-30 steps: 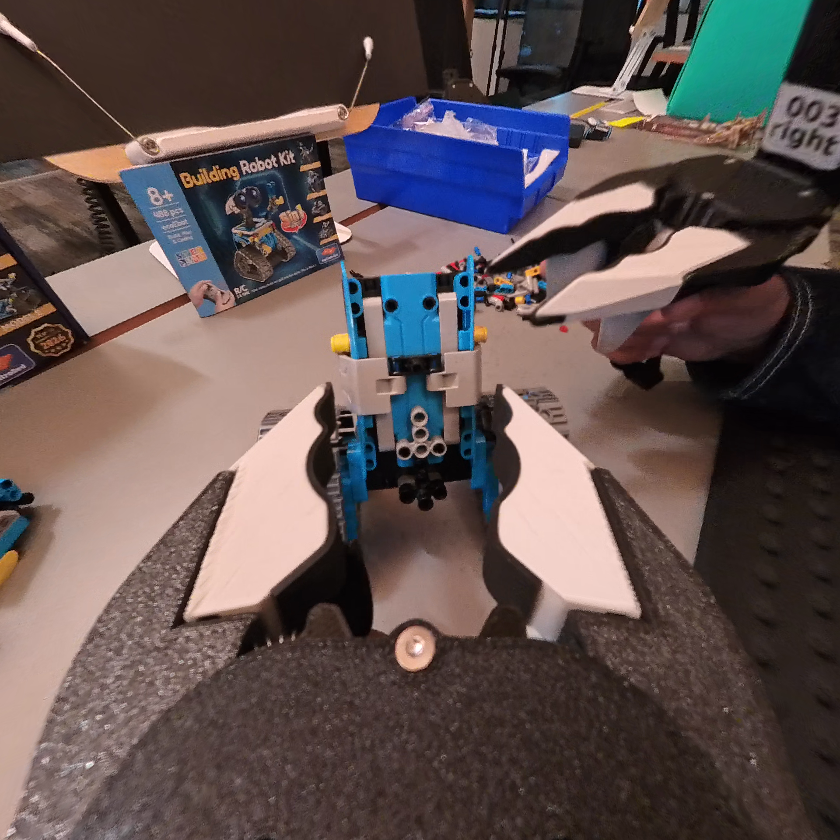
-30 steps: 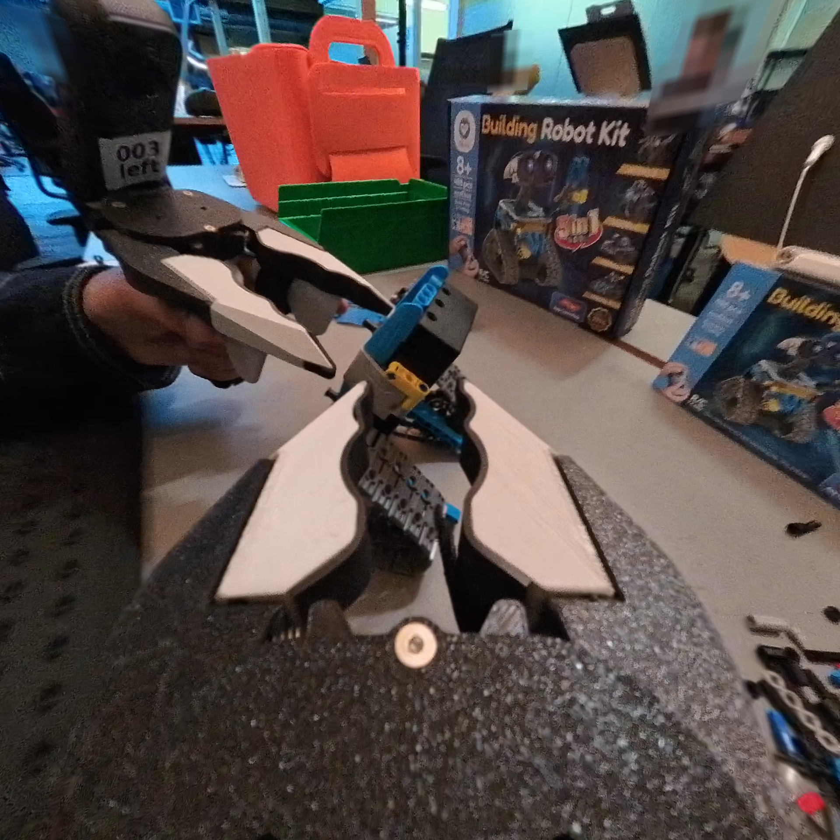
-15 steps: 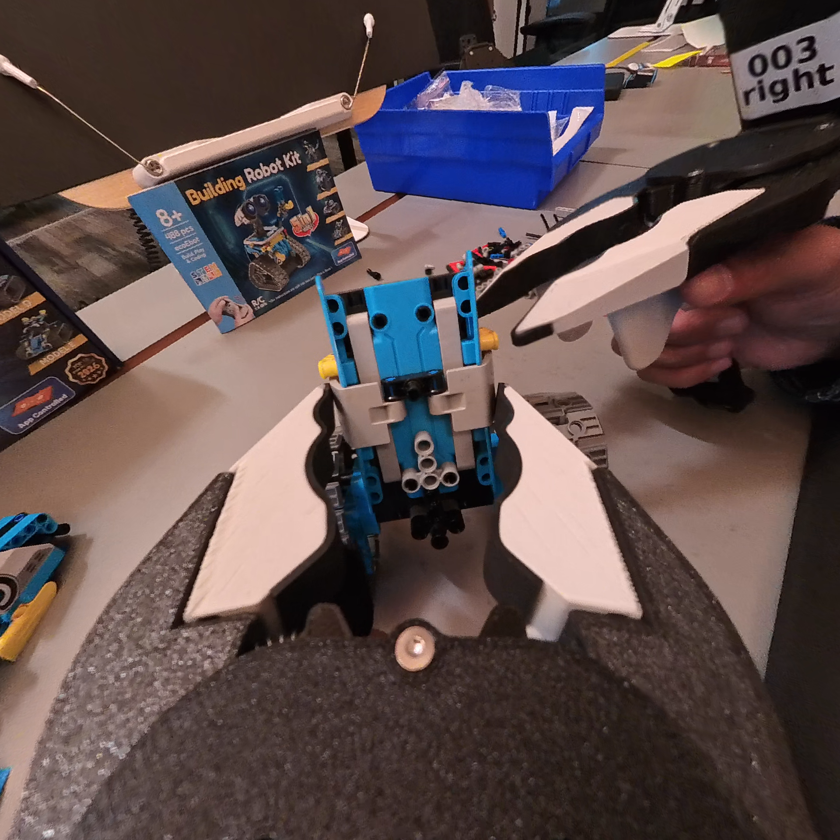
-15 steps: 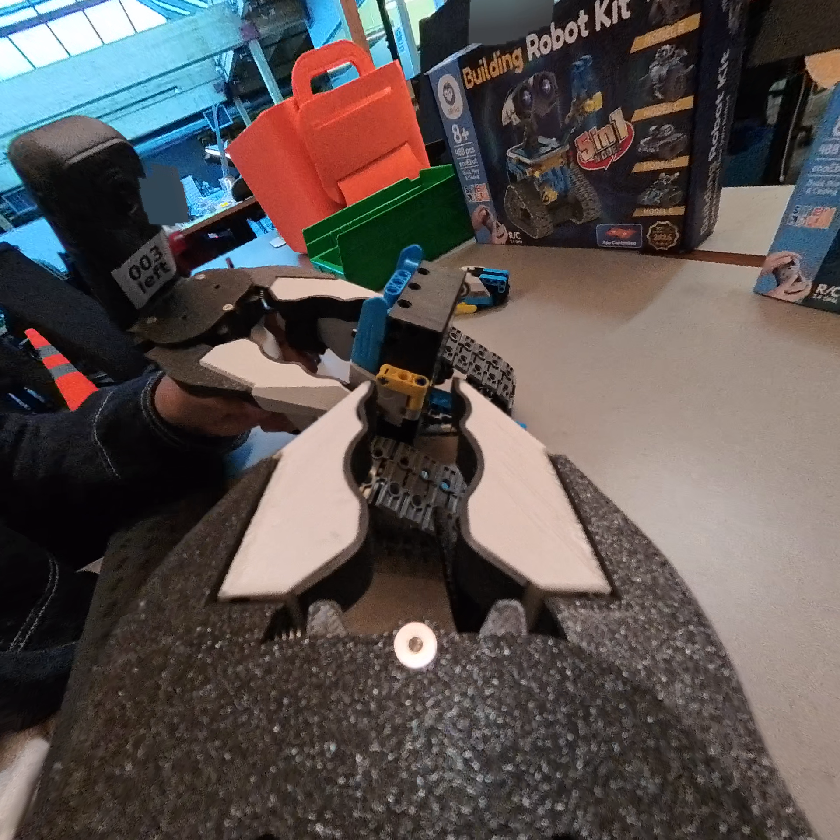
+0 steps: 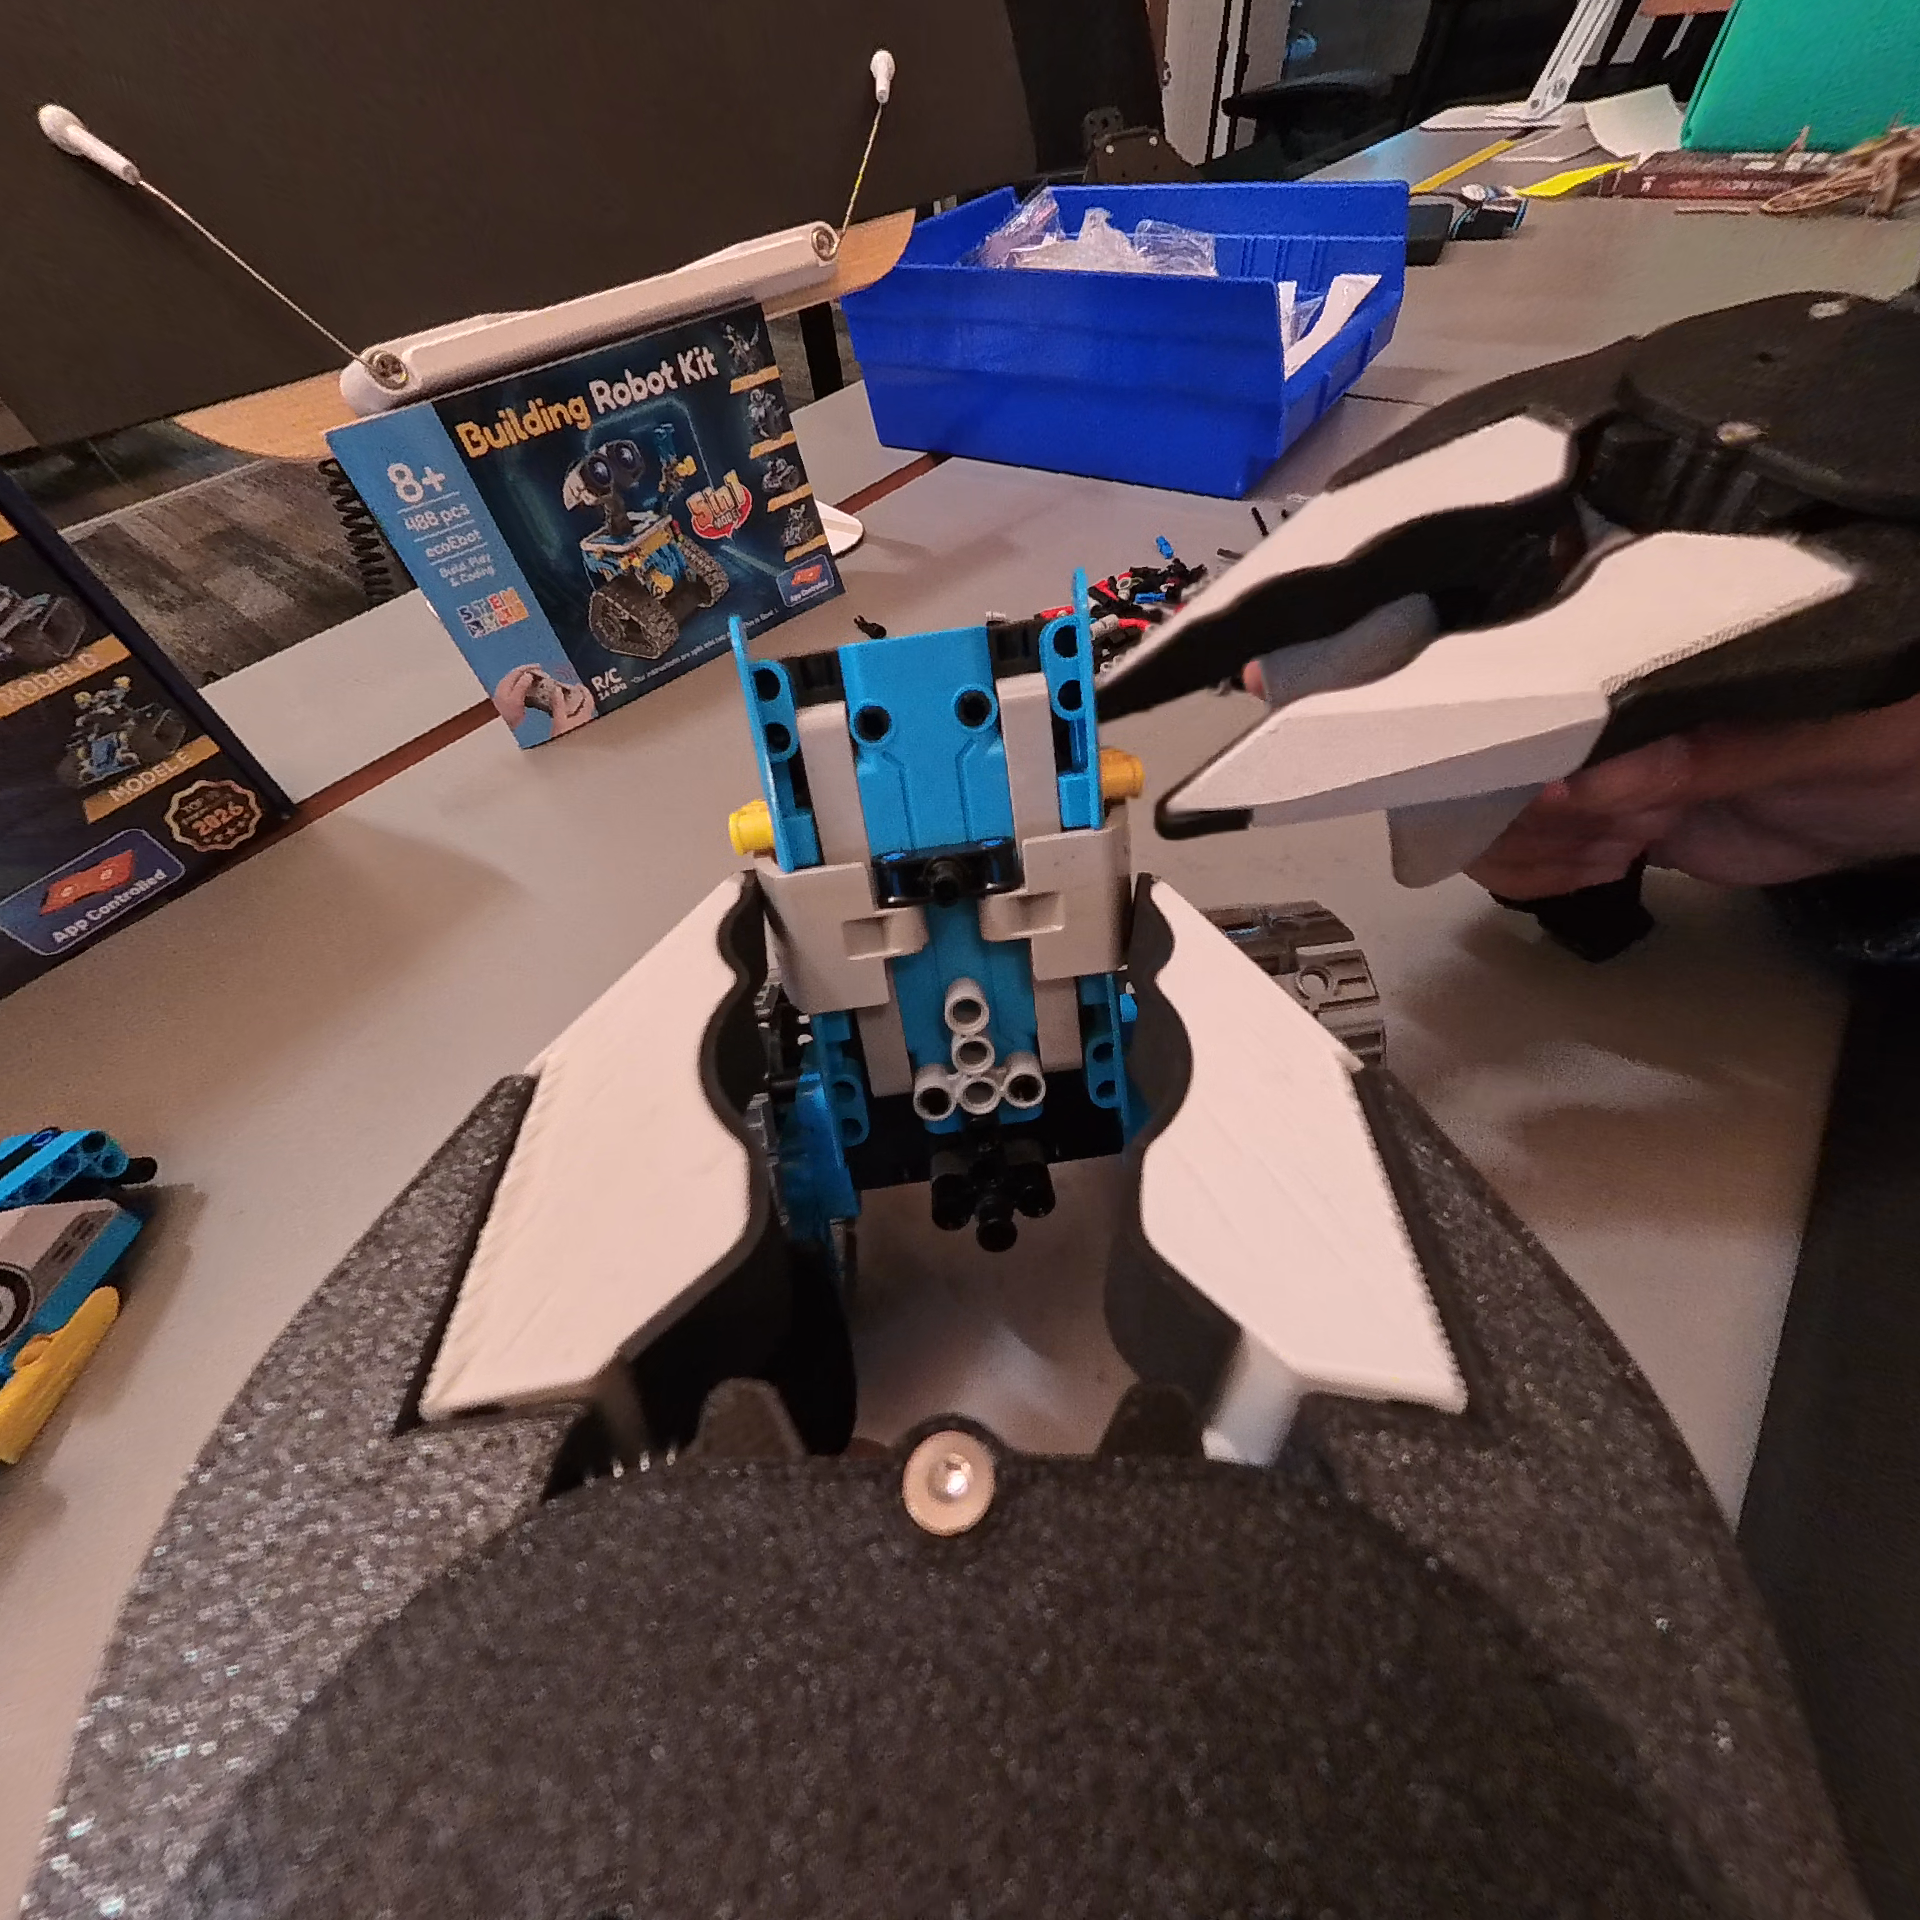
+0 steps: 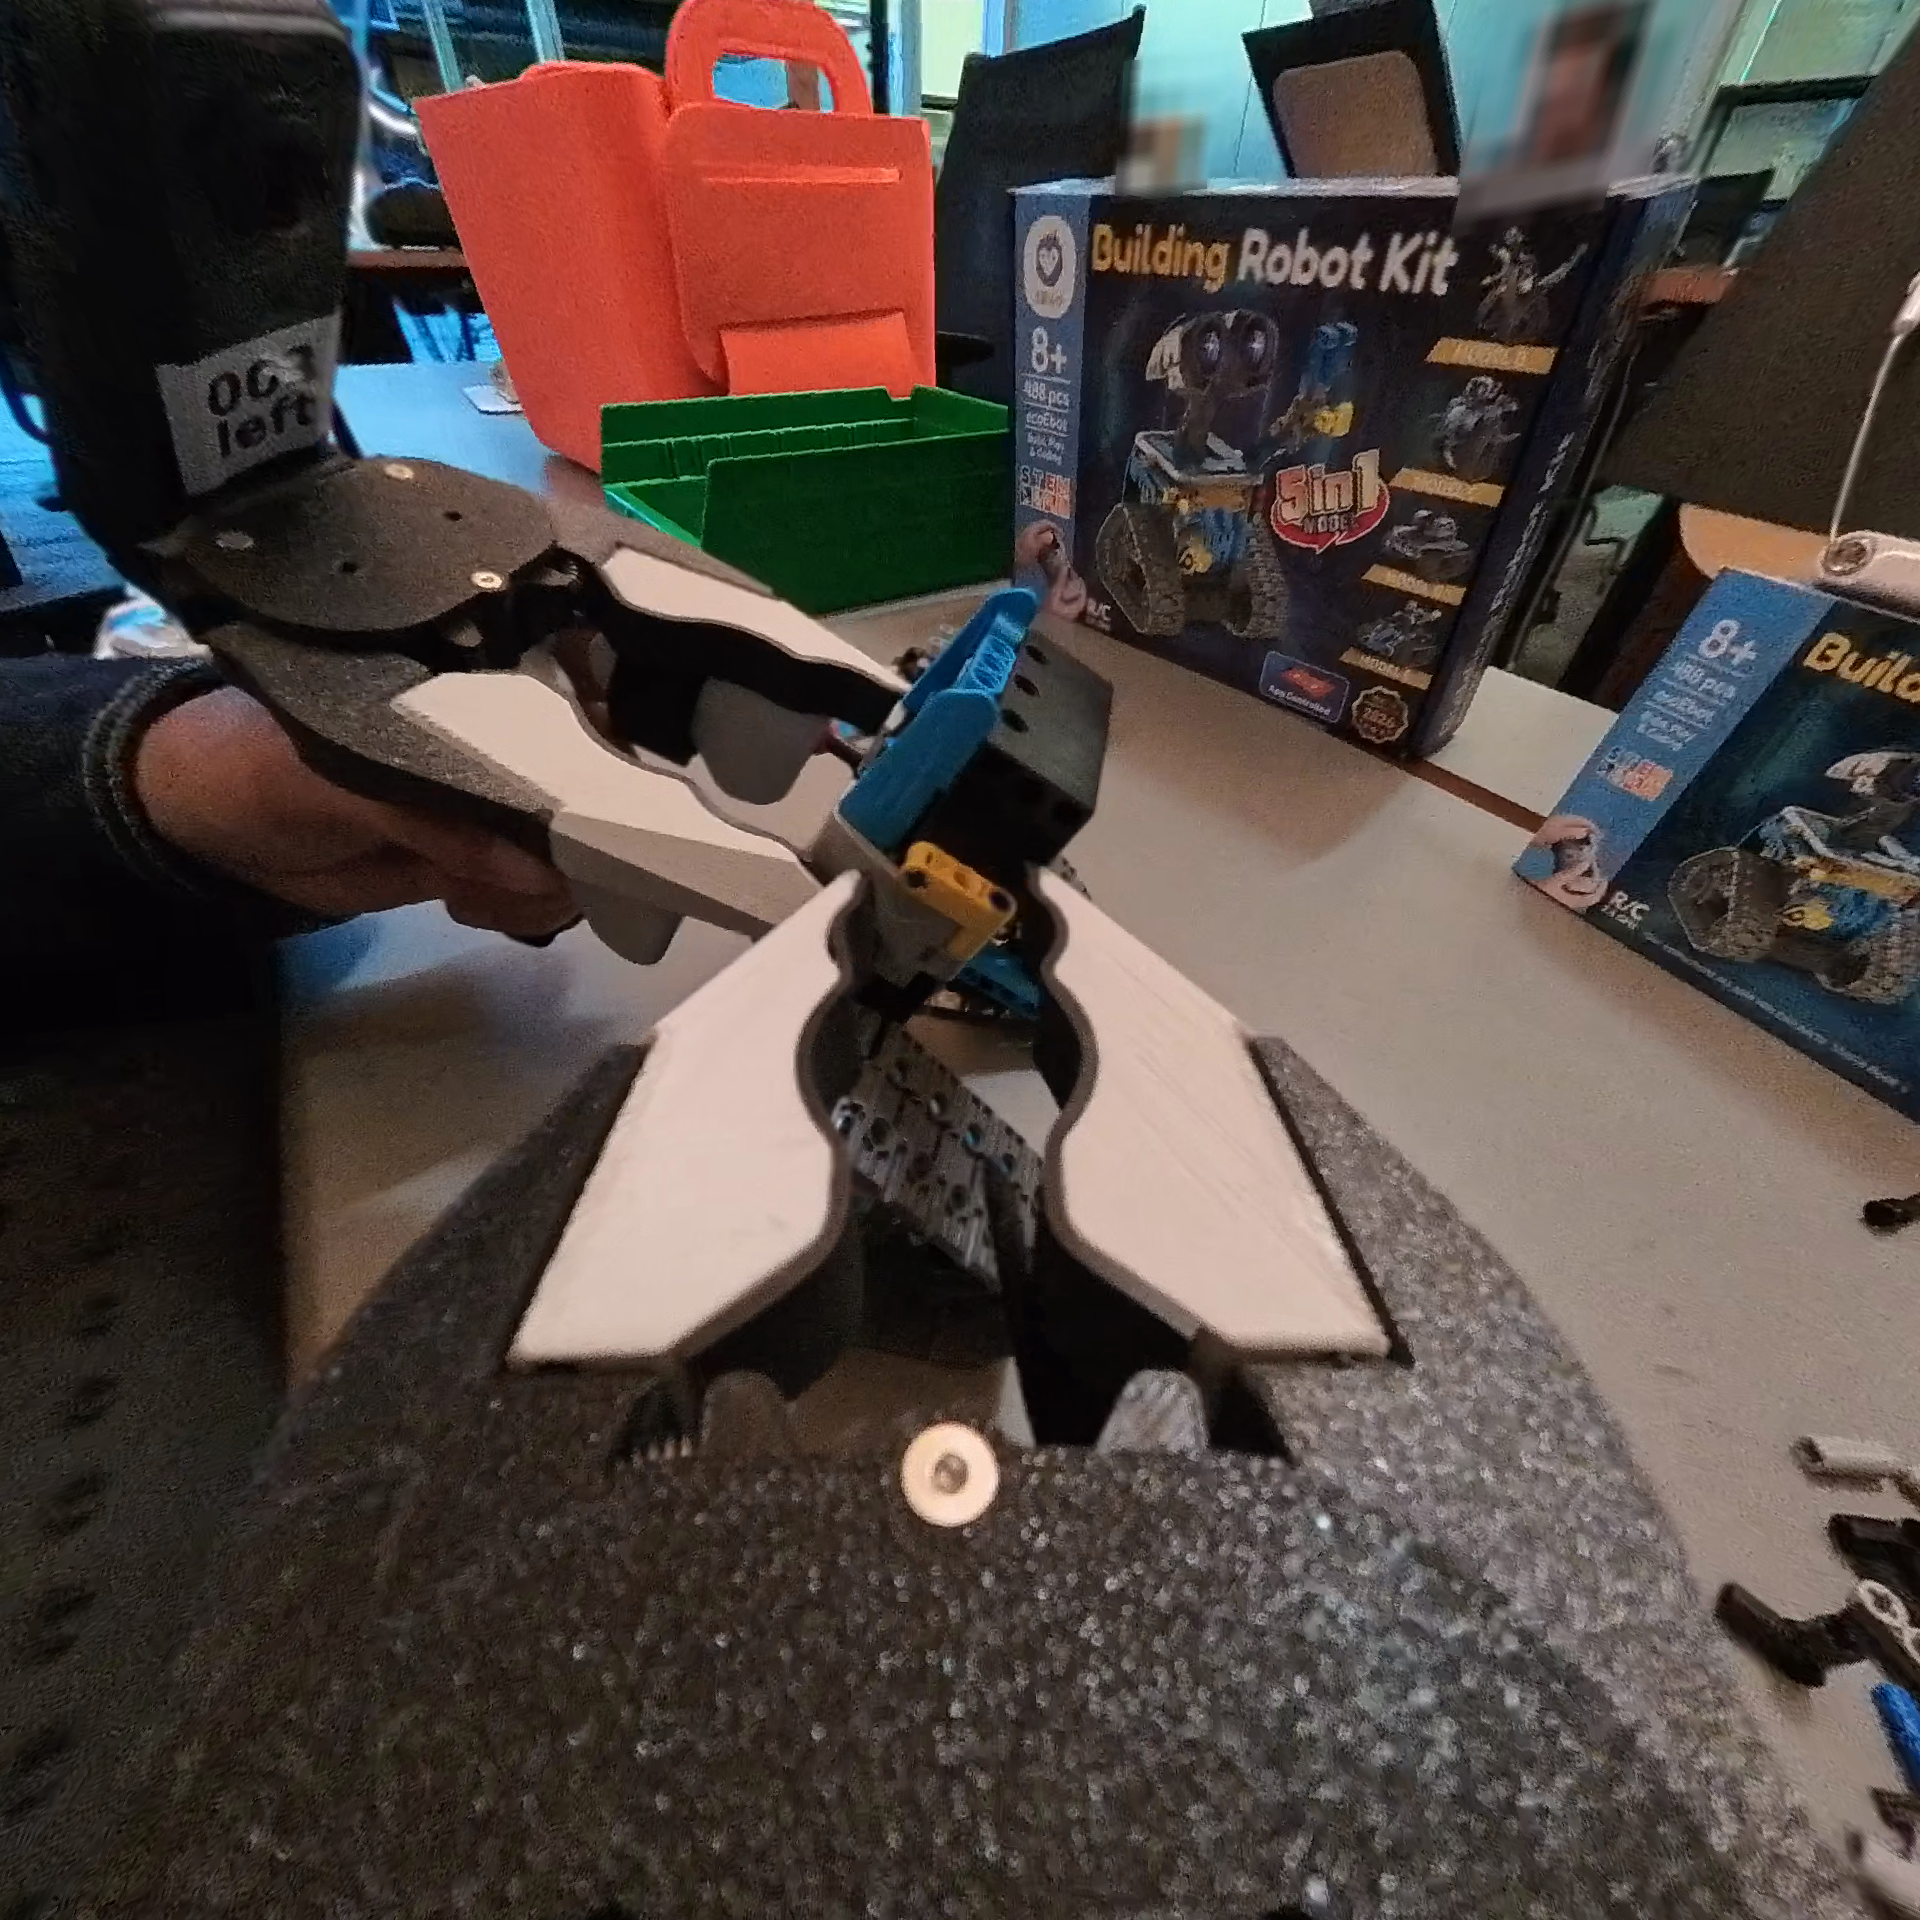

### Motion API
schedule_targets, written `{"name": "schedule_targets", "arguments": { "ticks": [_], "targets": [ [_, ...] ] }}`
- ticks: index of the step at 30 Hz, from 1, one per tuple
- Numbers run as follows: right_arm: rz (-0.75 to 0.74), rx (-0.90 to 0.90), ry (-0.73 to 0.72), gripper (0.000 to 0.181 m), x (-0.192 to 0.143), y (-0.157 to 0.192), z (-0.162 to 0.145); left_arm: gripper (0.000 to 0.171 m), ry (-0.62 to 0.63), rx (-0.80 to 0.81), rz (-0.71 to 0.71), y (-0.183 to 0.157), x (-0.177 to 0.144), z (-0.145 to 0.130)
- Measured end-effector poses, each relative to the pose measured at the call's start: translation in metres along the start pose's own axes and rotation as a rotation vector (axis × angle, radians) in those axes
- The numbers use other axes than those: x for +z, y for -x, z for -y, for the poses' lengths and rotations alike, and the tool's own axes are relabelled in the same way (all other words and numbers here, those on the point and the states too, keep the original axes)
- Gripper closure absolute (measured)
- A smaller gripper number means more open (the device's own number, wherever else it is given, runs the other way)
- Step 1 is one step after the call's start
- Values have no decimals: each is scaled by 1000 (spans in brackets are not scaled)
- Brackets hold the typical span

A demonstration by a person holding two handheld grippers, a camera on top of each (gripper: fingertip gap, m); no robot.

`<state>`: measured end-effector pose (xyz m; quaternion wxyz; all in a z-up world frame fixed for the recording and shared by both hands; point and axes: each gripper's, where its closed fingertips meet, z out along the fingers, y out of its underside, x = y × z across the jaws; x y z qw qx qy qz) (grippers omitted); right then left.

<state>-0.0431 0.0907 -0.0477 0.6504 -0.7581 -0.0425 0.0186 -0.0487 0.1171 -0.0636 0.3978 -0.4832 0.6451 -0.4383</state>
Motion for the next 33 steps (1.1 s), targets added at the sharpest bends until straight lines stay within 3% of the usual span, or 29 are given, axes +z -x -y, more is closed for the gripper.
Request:
{"name": "schedule_targets", "arguments": {
  "ticks": [10, 15, 18, 23, 28, 30, 33],
  "targets": [
    [15, -41, 10, 157, 0, 4, -1, 102, 3, -10, 29, 1, -1, -1],
    [-14, -16, -50, 162, -6, -5, 10, 102, 33, -84, 252, 21, -1, -3],
    [-8, 23, -36, 161, -5, -9, 7, 102, 37, -78, 288, 21, -1, -3],
    [22, 34, 31, 155, 1, -4, -9, 92, 53, -58, 246, 14, -3, -10],
    [47, 28, 98, 151, 6, 2, -23, 96, 48, -31, 204, 5, -9, -11],
    [-16, 26, 111, 156, 6, -10, -25, 97, 48, -20, 176, -1, -10, -11],
    [-8, 70, 125, 149, 3, -16, -28, 100, 47, 0, 164, -6, -10, -10]
  ]
}}
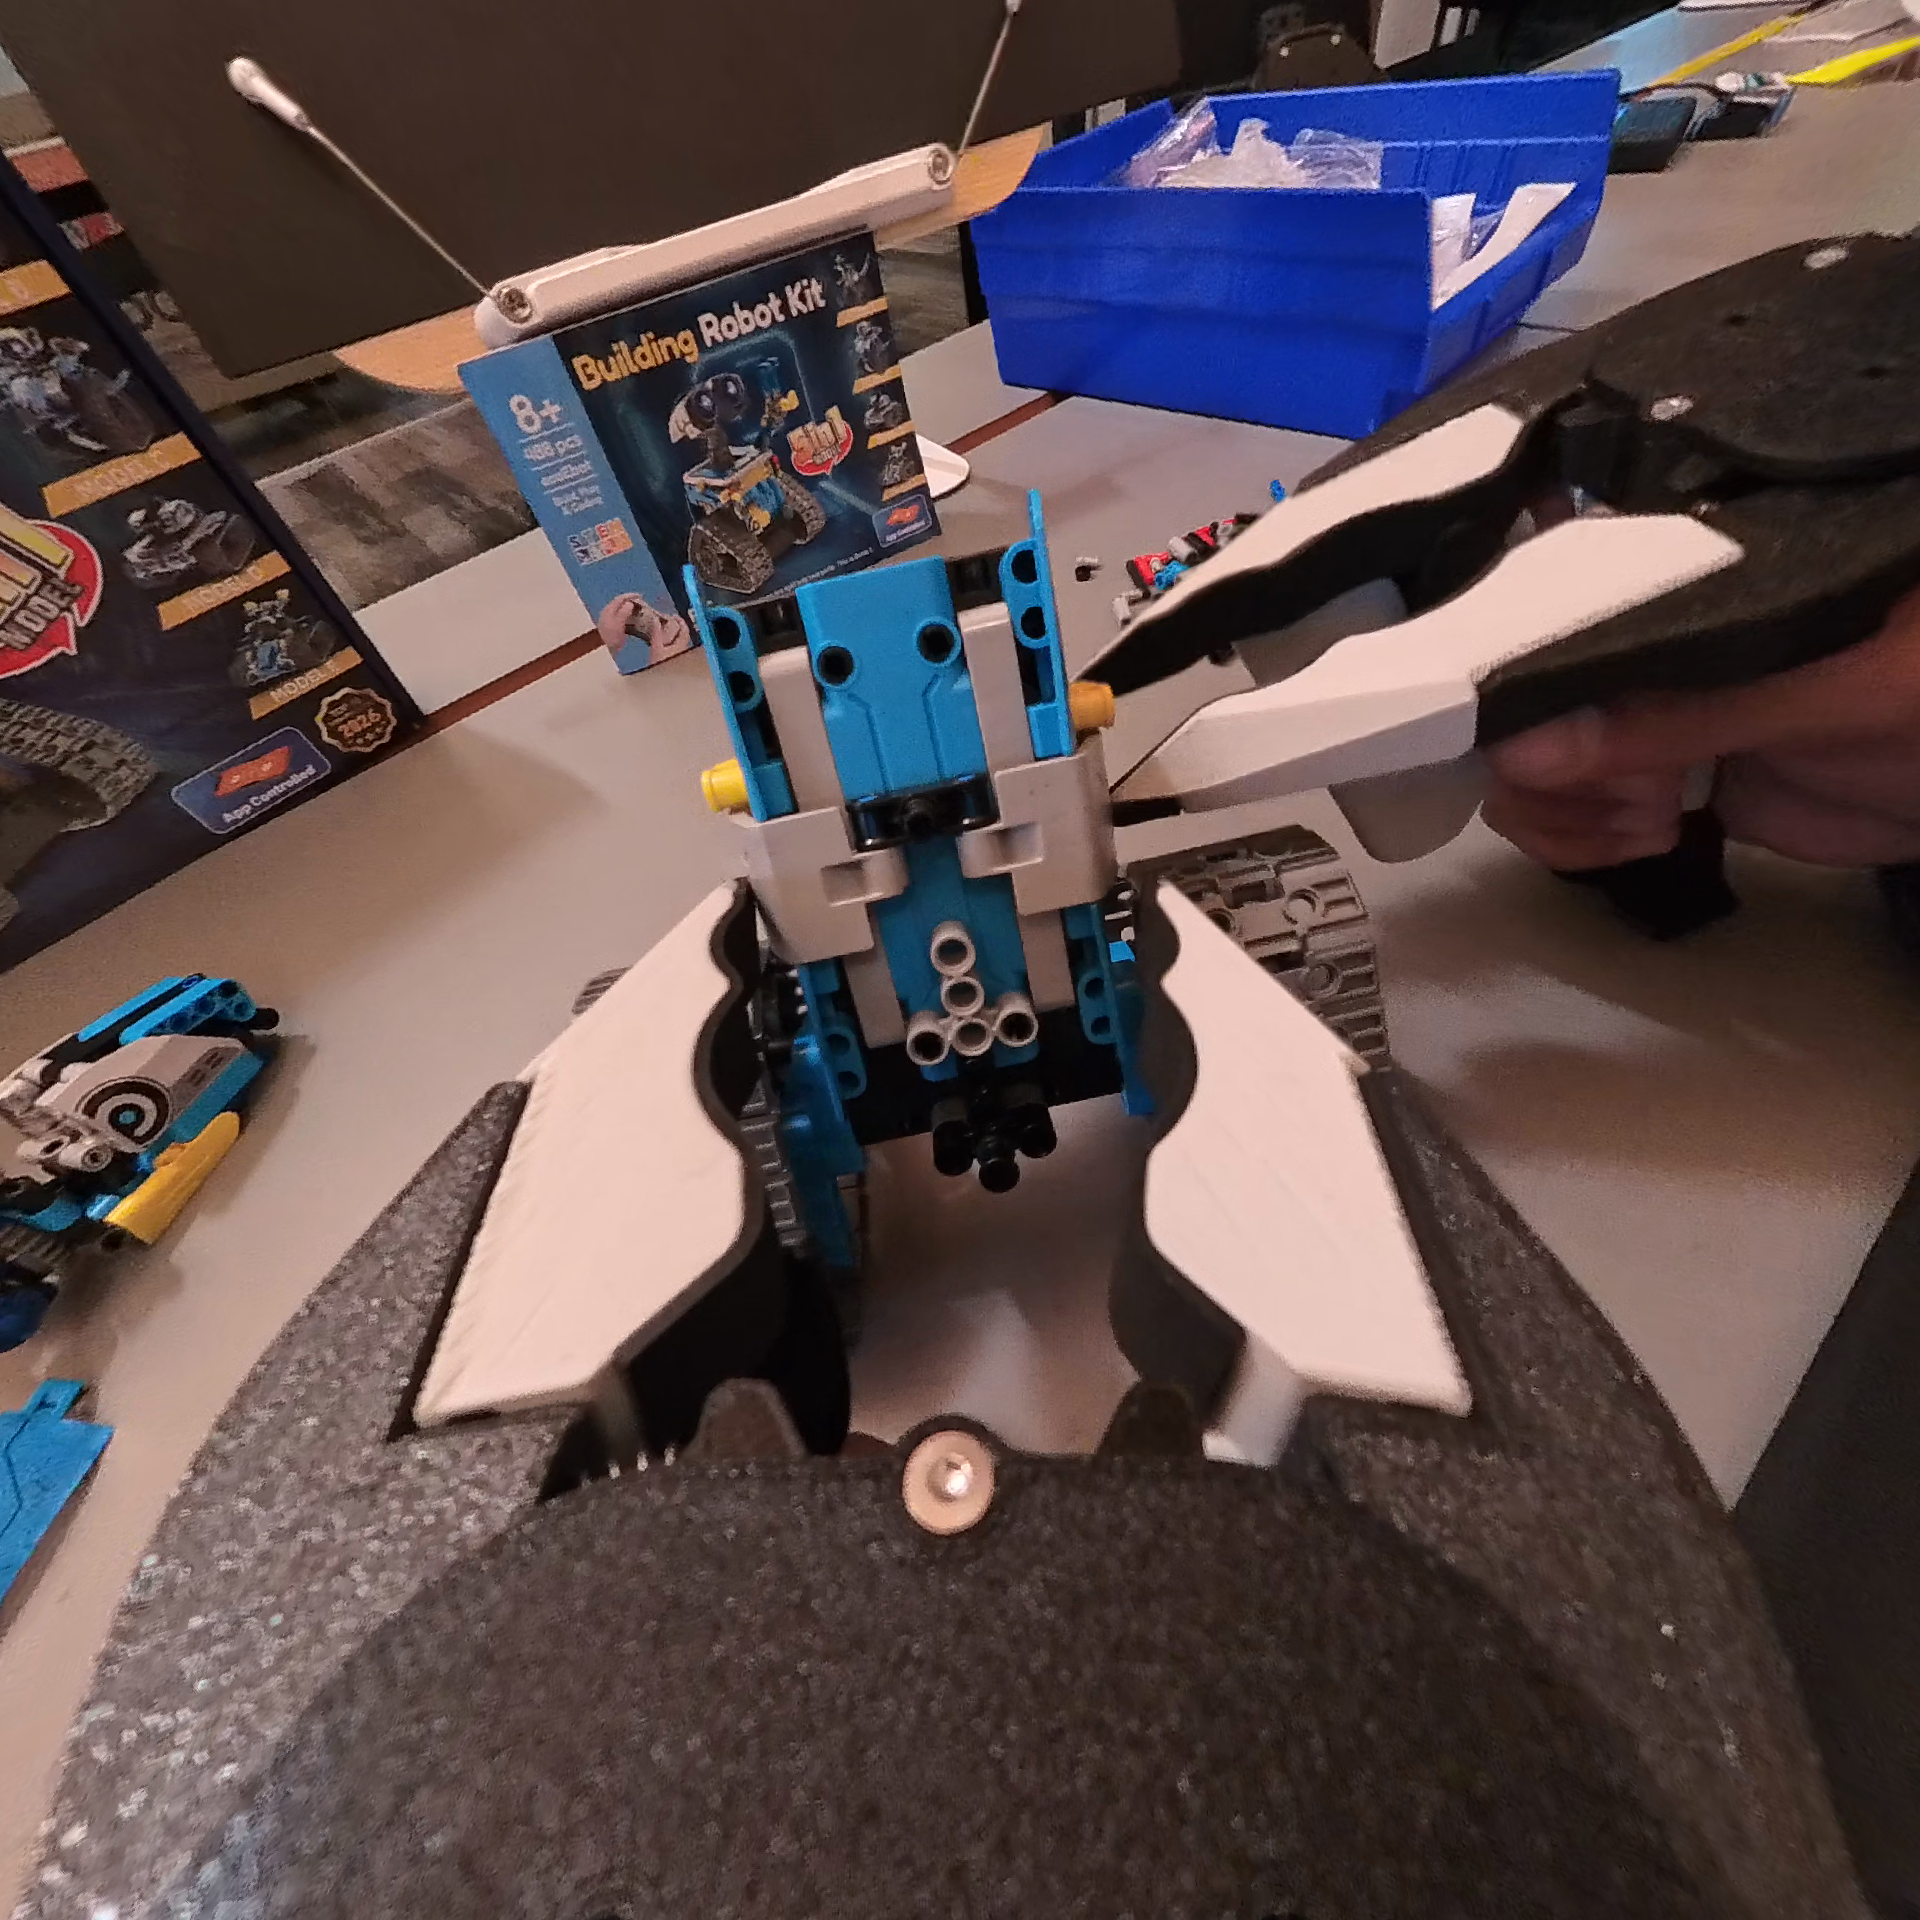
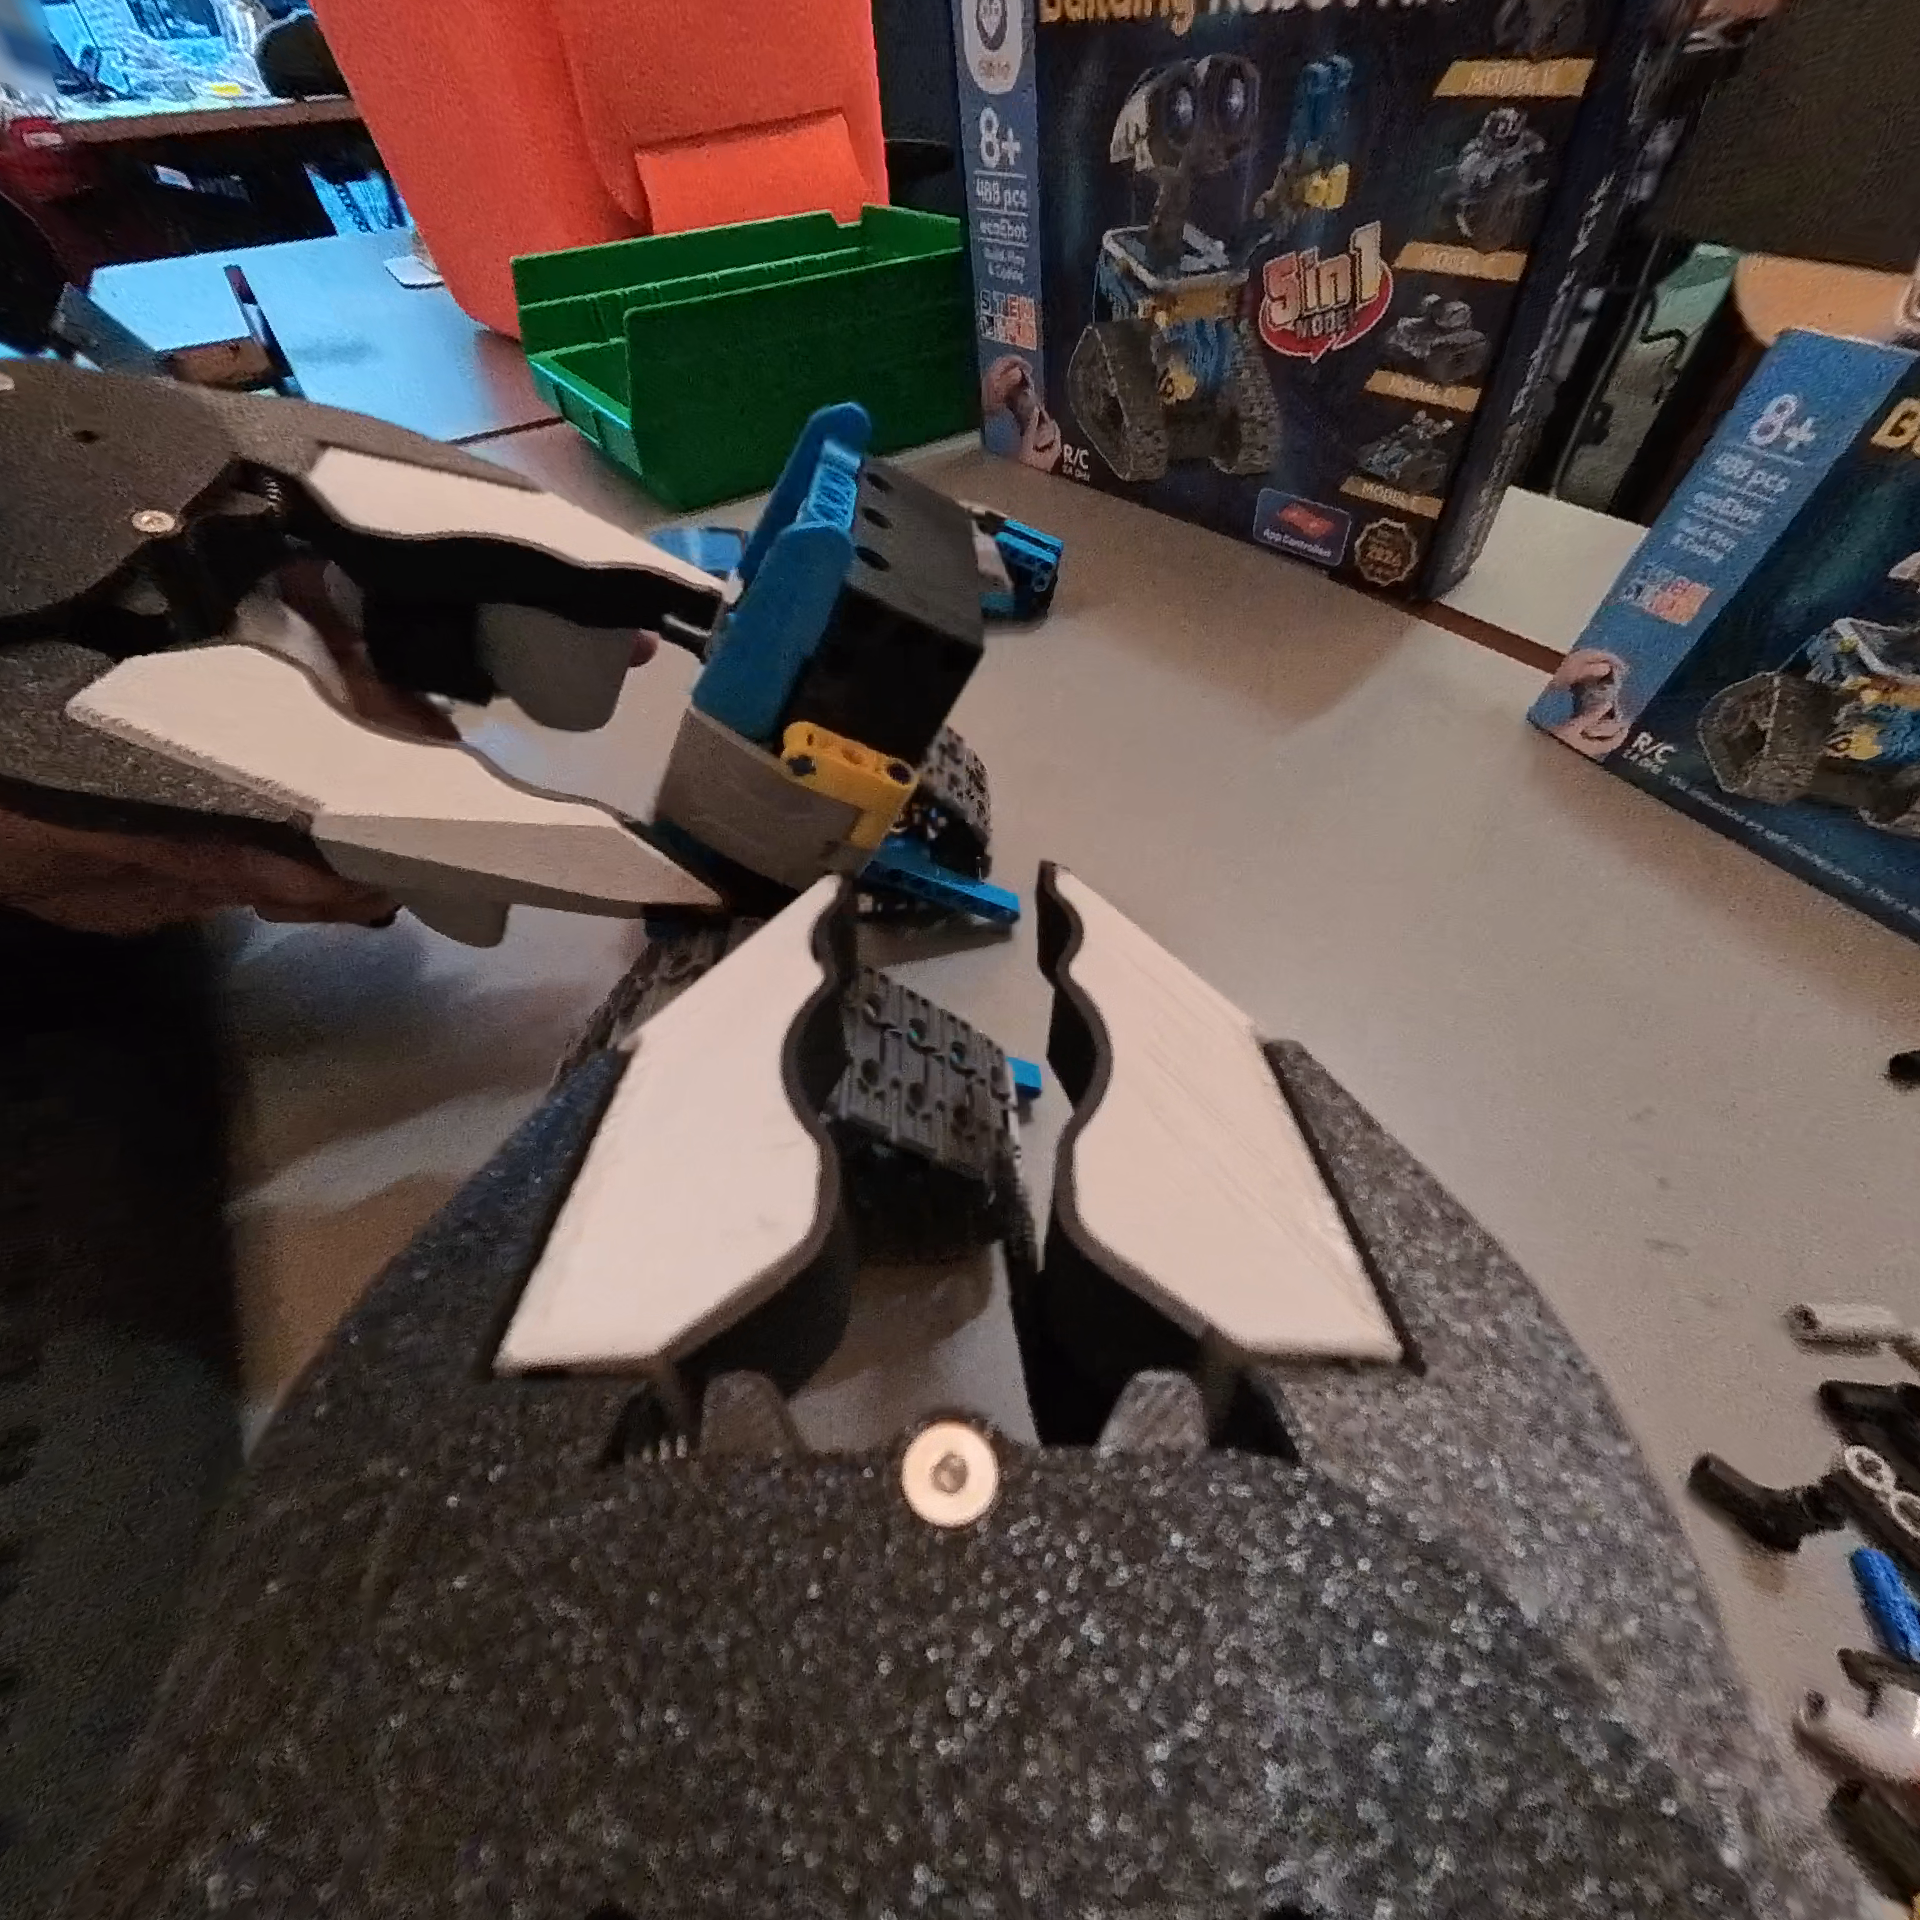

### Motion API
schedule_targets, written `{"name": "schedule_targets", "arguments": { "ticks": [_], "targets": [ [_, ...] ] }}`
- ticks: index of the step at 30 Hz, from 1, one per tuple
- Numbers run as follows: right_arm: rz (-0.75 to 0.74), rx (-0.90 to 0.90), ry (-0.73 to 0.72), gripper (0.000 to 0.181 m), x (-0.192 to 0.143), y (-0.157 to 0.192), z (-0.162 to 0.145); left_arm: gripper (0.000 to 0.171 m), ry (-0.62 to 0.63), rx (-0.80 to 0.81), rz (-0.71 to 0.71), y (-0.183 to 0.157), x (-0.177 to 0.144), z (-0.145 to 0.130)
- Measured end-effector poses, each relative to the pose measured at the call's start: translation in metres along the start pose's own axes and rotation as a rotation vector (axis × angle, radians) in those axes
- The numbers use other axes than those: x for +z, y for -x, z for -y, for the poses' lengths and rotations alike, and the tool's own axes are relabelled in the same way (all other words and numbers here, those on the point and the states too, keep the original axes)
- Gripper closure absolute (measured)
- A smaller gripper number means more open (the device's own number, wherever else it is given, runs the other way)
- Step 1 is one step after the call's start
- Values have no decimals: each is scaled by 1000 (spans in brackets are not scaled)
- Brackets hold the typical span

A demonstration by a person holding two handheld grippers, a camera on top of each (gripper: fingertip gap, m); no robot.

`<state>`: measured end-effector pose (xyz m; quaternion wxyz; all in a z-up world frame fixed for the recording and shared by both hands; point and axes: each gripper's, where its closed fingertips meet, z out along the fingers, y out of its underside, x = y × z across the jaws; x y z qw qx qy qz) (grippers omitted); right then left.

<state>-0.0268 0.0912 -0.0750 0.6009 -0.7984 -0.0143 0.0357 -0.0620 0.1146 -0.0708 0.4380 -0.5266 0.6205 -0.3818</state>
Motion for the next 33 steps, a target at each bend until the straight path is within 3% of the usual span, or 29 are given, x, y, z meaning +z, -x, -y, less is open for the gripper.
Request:
{"name": "schedule_targets", "arguments": {
  "ticks": [7, 11, 12, 14, 19, 33],
  "targets": [
    [-30, -7, 13, 146, 0, -2, 0, 102, -5, -5, 0, 2, -1, 1],
    [-74, -1, 0, 157, -4, -12, 3, 112, -114, 31, 24, 6, -15, 20],
    [-71, 9, -13, 157, -5, -13, 6, 117, -130, 43, 41, 8, -17, 23],
    [-72, 16, -27, 157, -7, -13, 8, 146, -164, 55, 74, 13, -22, 28],
    [-69, 0, -17, 157, -7, -10, 7, 161, -164, 10, 13, 6, -23, 28],
    [-21, -37, -71, 156, -9, 3, 19, 169, -125, -21, -27, 3, -19, 22]
  ]
}}
